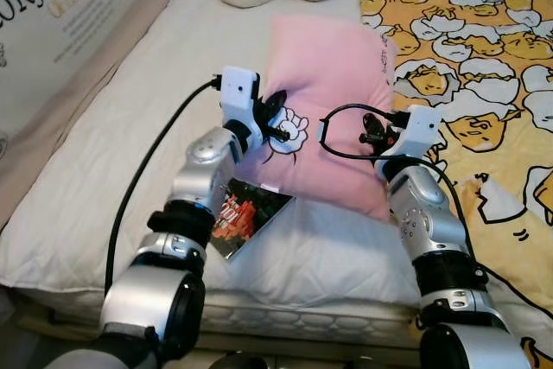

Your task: Clean up the room

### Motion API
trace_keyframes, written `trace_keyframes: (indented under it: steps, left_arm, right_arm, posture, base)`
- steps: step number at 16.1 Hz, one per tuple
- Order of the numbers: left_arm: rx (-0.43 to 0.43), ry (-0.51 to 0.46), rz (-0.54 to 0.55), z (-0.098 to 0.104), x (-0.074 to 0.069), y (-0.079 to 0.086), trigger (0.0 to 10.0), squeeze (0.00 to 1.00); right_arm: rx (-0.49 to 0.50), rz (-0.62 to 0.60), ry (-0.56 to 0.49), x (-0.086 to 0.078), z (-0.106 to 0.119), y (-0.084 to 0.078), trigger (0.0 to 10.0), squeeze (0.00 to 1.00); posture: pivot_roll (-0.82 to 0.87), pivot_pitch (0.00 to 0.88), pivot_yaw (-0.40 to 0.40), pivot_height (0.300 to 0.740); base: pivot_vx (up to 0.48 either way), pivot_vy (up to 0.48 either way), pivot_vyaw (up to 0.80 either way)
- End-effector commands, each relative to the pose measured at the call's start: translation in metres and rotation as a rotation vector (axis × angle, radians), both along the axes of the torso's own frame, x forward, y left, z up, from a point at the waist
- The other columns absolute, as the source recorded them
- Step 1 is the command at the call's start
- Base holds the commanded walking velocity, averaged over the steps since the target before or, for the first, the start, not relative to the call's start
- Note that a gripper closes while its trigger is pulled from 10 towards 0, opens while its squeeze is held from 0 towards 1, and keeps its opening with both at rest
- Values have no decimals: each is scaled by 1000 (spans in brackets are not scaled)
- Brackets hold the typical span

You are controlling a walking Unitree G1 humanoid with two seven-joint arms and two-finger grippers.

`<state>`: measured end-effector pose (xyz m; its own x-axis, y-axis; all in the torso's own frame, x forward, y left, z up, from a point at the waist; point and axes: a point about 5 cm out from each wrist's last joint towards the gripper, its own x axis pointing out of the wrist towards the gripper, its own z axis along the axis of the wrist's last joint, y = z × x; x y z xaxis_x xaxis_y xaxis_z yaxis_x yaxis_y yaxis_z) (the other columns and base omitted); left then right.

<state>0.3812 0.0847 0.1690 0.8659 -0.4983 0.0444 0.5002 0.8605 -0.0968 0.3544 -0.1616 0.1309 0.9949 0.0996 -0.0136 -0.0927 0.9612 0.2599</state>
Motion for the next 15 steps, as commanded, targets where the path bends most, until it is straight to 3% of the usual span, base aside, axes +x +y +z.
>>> trace_keyframes:
  steps: [1, 5, 9, 15]
  left_arm:
    - [-8, -61, 76, 8, 1, 13, 10000, 0]
    - [11, -33, 112, -5, -3, 14, 10000, 0]
    - [27, -45, 188, -3, 0, 24, 10000, 0]
    - [51, -55, 218, -2, 1, 23, 10000, 0]
  right_arm:
    - [-32, -54, -29, -2, 5, -10, 10000, 0]
    - [-53, -48, -8, -5, -2, -9, 10000, 0]
    - [-66, -43, 3, -6, -6, -8, 10000, 0]
    - [-77, -49, 8, -4, -6, -11, 10000, 0]
  posture:
    - [-162, 0, 88, 740]
    - [-160, 0, 84, 740]
    - [-161, 0, 83, 740]
    - [-158, 0, 82, 740]
  base:
    - [0, 472, 0]
    - [0, 479, 0]
    - [0, 480, 0]
    - [0, 480, 0]
